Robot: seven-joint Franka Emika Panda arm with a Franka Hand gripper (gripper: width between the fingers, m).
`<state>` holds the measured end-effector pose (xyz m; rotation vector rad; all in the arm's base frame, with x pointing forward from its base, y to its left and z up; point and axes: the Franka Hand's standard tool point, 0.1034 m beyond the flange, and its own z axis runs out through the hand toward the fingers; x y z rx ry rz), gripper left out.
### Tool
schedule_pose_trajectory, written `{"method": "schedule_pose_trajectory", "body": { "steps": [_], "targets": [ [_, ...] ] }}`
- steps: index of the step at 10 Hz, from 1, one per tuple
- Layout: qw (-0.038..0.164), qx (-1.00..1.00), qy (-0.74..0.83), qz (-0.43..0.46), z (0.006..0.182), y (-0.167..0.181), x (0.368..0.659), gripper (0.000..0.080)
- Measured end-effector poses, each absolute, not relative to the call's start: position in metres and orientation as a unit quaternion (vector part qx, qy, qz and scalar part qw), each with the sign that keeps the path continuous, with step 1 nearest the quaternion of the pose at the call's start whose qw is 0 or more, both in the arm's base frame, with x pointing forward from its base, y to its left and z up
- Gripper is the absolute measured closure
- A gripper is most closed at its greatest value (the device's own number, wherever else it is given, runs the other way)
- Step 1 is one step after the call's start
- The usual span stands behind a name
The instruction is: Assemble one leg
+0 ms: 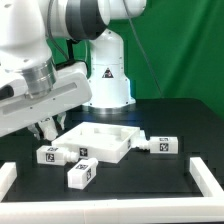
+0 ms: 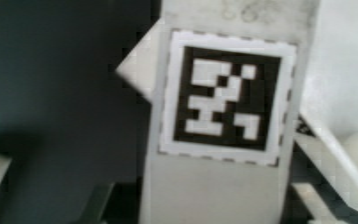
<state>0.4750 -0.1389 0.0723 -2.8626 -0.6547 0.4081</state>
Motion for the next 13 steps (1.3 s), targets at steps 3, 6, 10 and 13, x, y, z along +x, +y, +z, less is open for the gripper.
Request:
{"method": "schedule_pose_trajectory", "body": {
  "steps": [3, 6, 10, 13],
  "targets": [
    [0.089, -0.962, -0.219, 0.138, 0.071, -0.140, 0.473, 0.0512],
    [0.091, -0.964, -0.201, 0.147, 0.059, -0.182, 0.441, 0.0512],
    [0.081, -0.968, -0.183, 0.150, 0.030, -0.203, 0.405, 0.0512],
    [0.072, -0.969, -0.187, 0.146, 0.018, -0.202, 0.404, 0.0512]
  ]
}}
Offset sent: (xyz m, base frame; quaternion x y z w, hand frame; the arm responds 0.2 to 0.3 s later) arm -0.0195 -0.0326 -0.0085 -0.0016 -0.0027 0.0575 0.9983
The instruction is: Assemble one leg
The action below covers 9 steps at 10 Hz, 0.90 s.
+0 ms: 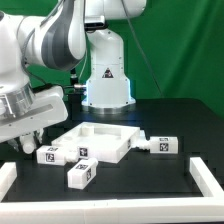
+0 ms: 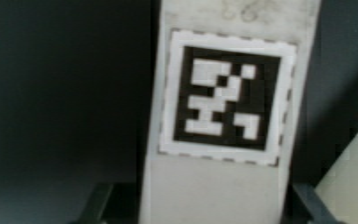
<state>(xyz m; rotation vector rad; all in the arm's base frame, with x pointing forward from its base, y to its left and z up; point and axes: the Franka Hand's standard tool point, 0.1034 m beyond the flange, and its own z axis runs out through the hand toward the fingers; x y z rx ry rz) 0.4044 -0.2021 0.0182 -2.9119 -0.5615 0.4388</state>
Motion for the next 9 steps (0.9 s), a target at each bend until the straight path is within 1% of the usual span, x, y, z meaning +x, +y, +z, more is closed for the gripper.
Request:
{"method": "schedule_pose_trajectory", "body": {
  "steps": [2, 5, 8, 9],
  "targets": [
    [0.069, -0.968, -0.192, 0.143, 0.016, -0.204, 0.410, 0.0512],
    [0.064, -0.968, -0.199, 0.142, 0.006, -0.197, 0.413, 0.0512],
    [0.064, -0.967, -0.200, 0.142, 0.006, -0.197, 0.413, 0.0512],
    [0.065, -0.967, -0.200, 0.142, 0.006, -0.197, 0.413, 0.0343]
  ]
}}
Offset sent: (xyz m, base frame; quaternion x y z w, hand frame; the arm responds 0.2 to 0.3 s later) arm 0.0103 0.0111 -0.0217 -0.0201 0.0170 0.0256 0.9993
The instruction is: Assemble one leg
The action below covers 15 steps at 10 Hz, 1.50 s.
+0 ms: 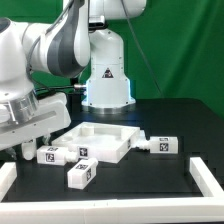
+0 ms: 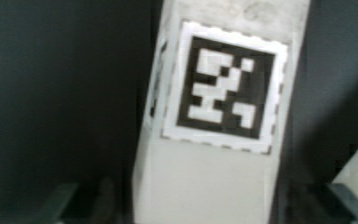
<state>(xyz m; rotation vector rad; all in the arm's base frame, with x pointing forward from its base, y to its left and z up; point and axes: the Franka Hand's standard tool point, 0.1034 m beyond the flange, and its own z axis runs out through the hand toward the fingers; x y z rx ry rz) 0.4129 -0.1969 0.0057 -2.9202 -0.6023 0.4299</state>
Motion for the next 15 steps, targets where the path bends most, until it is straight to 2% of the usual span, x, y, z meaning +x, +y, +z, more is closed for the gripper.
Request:
{"method": "schedule_pose_trajectory", "body": {
  "steps": [1, 2, 4, 7, 10, 12, 15],
  "targets": [
    [0.065, -0.967, -0.200, 0.143, 0.006, -0.197, 0.413, 0.0197],
    [0.065, -0.967, -0.200, 0.143, 0.005, -0.197, 0.413, 0.0164],
    [0.065, -0.967, -0.199, 0.143, 0.006, -0.197, 0.413, 0.0152],
    [0.057, -0.976, -0.165, 0.127, 0.037, -0.195, 0.410, 0.0151],
    [0.040, -0.989, -0.056, 0.129, 0.050, -0.163, 0.414, 0.0151],
    [0.047, -0.987, -0.102, 0.115, 0.062, -0.163, 0.434, 0.0151],
    [0.041, -0.989, -0.085, 0.112, 0.058, -0.162, 0.430, 0.0151]
  ]
}}
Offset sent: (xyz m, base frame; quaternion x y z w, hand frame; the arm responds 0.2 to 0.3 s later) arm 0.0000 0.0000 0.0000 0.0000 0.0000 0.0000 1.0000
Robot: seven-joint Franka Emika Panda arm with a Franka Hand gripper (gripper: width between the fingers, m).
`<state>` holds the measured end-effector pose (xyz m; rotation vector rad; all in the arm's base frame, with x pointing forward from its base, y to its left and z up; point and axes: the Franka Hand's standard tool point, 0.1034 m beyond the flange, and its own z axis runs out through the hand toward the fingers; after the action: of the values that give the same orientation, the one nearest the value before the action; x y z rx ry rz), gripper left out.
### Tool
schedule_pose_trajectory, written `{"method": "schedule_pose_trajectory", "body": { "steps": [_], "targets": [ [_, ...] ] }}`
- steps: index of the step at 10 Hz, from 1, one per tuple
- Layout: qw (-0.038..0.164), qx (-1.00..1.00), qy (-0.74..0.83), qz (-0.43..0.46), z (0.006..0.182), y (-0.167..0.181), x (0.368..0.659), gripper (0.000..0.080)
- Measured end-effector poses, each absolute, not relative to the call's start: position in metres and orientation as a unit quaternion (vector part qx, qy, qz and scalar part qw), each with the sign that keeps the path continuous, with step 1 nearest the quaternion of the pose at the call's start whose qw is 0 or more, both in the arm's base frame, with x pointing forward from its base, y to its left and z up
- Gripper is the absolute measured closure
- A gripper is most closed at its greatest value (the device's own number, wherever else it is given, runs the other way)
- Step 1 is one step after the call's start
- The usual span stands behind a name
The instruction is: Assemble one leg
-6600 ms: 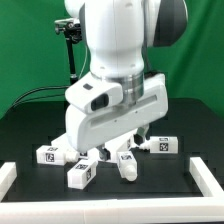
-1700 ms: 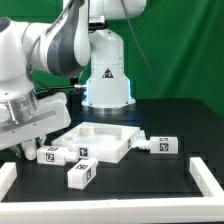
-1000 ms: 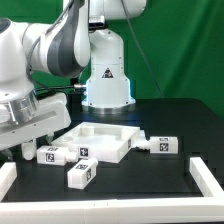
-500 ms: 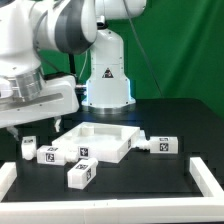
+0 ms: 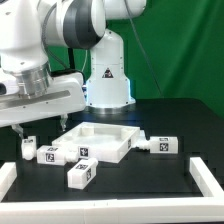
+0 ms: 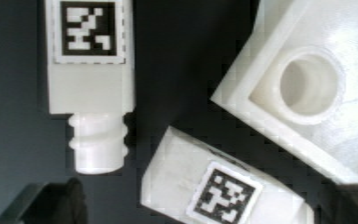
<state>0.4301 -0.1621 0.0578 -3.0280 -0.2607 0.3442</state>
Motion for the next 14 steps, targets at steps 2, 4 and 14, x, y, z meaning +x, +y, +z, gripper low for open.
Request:
{"method": "schedule_pose_trajectory", "body": {
  "steps": [2, 4, 14],
  "targets": [
    [0.023, -0.996, 0.012, 0.086, 0.065, -0.156, 0.411, 0.0151],
    [0.020, -0.989, 0.122, 0.080, 0.063, -0.138, 0.391, 0.0151],
    [-0.007, -0.966, 0.255, 0.038, 0.029, -0.110, 0.340, 0.0151]
  ]
}}
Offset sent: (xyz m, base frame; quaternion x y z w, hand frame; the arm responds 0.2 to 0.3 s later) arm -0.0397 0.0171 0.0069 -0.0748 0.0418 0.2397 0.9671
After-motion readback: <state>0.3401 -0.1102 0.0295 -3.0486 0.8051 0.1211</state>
